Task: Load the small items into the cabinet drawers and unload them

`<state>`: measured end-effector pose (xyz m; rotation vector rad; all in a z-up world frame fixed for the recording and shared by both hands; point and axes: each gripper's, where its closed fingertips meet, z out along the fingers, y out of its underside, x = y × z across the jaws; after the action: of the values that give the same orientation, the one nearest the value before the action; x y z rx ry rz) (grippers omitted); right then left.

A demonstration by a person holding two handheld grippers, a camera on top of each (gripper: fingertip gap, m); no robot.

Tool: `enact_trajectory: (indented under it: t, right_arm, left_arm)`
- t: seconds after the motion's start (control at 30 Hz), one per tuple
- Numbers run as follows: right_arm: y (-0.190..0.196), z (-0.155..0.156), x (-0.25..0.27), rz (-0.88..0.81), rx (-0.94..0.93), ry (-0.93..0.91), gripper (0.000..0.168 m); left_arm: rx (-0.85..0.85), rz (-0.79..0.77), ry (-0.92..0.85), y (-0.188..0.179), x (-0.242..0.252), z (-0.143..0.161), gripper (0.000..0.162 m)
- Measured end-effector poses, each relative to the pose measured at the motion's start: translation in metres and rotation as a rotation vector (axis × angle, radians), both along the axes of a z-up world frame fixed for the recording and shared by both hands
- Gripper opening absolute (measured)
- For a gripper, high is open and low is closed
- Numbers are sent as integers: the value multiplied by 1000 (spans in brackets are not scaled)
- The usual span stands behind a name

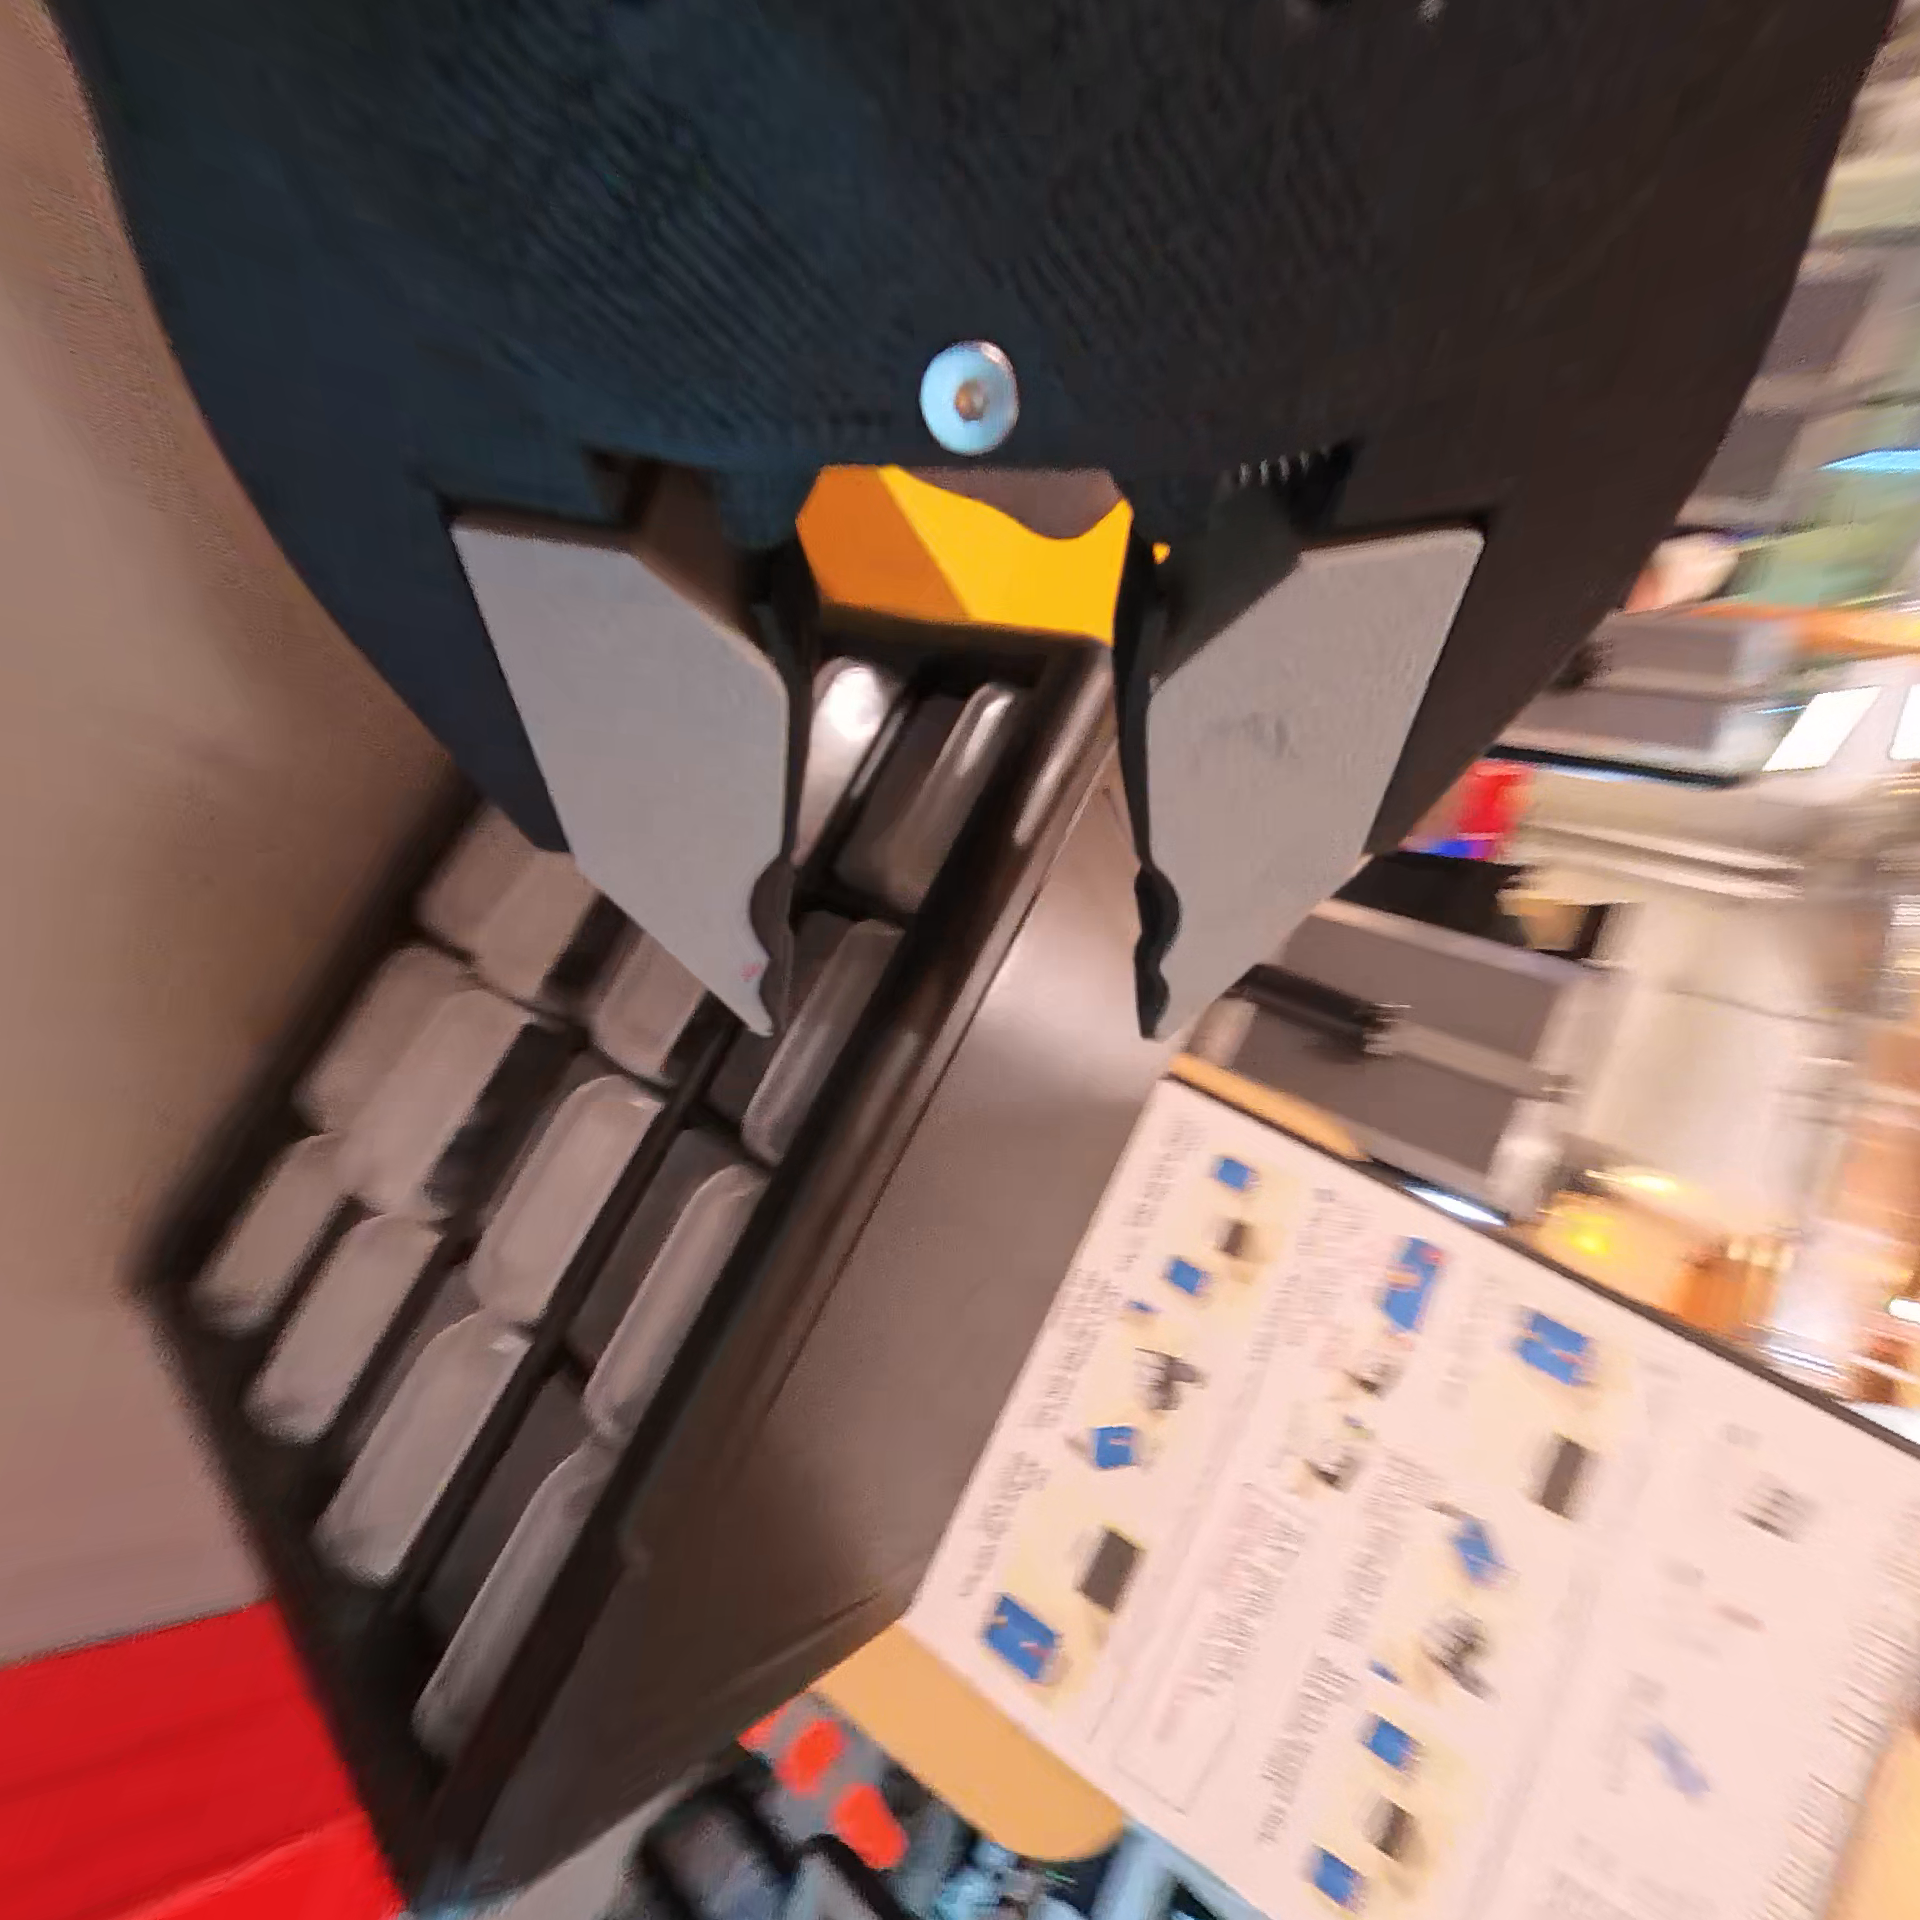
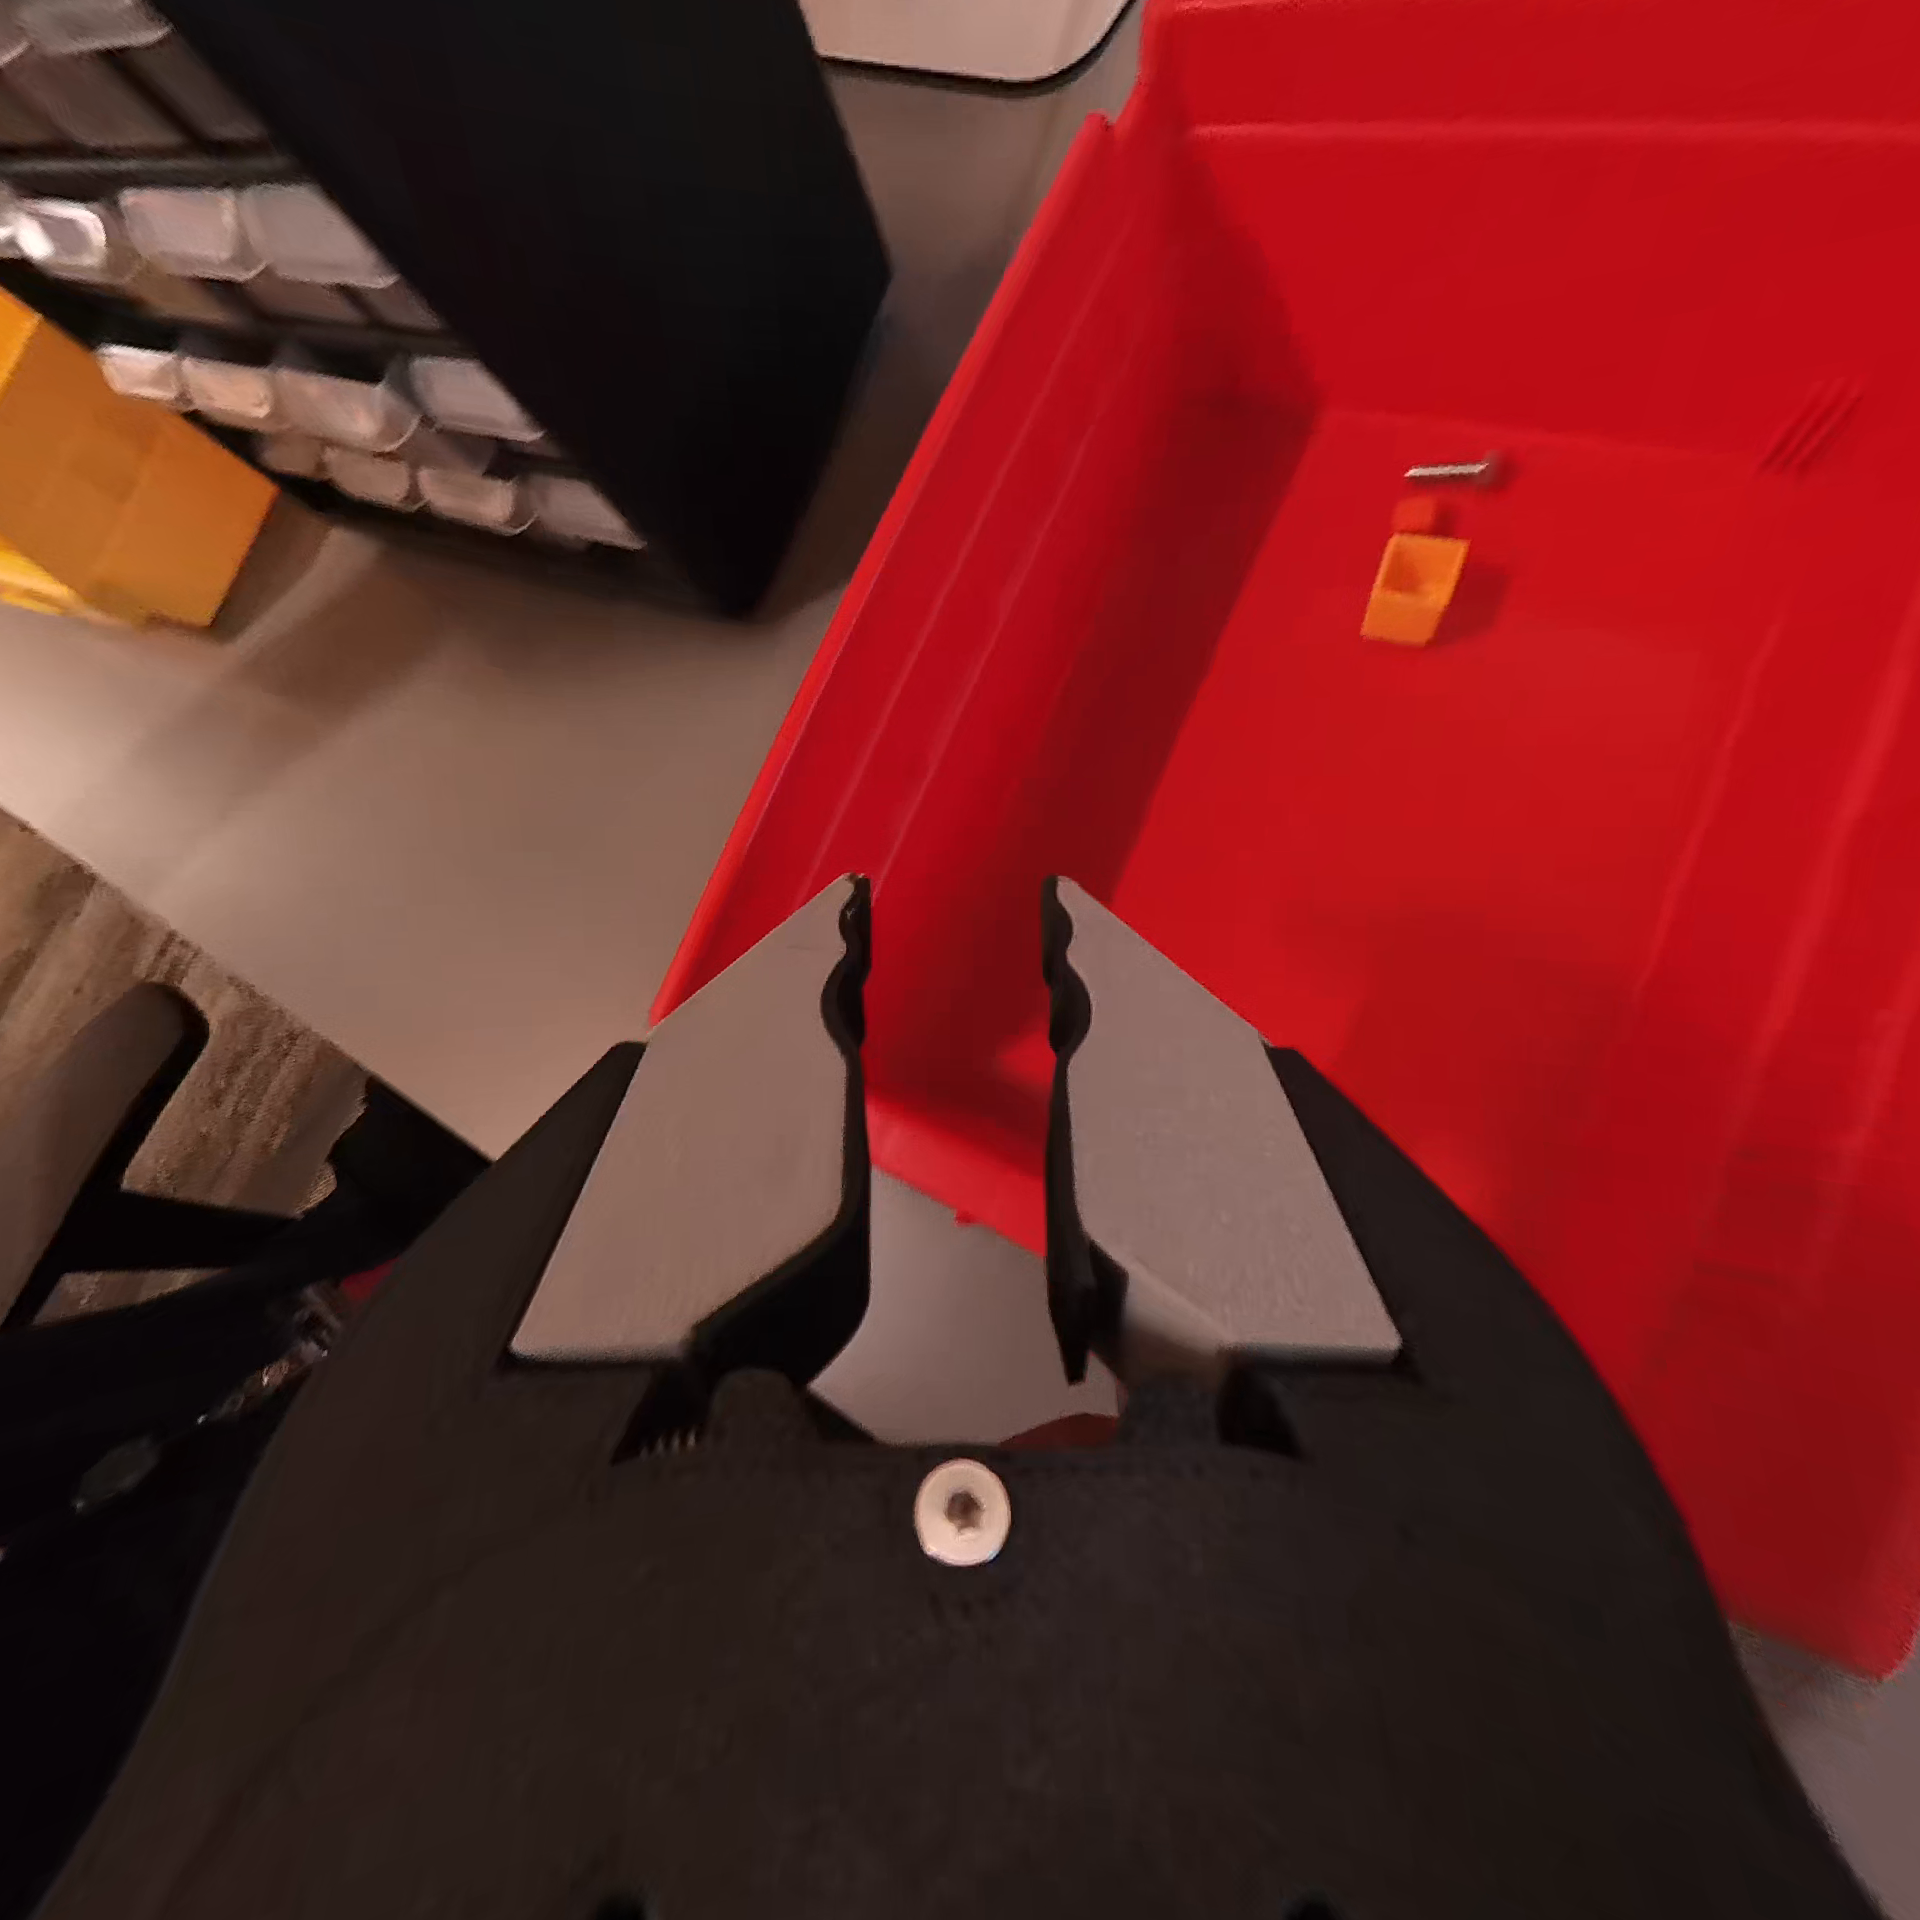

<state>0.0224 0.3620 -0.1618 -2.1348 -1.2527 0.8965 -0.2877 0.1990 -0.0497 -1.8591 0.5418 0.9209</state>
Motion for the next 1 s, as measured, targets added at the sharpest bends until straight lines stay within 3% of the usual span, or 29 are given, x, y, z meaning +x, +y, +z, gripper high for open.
enact_trajectory:
  t: [0.17,0.4,0.5,0.6,0.77,0.87,1.0]
  right_arm:
    - [-14,2,1,12,-21,55,30]
    - [-27,9,0,41,-23,85,30]
    - [-29,12,0,49,-30,98,30]
    - [-30,12,0,54,-31,97,30]
    - [-31,10,-1,55,-48,109,30]
    - [-33,8,-3,62,-62,113,30]
    - [-40,7,-6,84,-62,100,30]
  left_arm:
    - [132,37,76,6,-5,-7,65]
    - [348,20,364,4,1,-1,66]
    - [353,13,477,5,2,-9,50]
    - [323,17,477,8,0,-15,55]
    - [375,18,588,7,10,-1,58]
    - [378,11,686,7,13,-5,47]
    - [339,-22,657,3,17,-16,23]
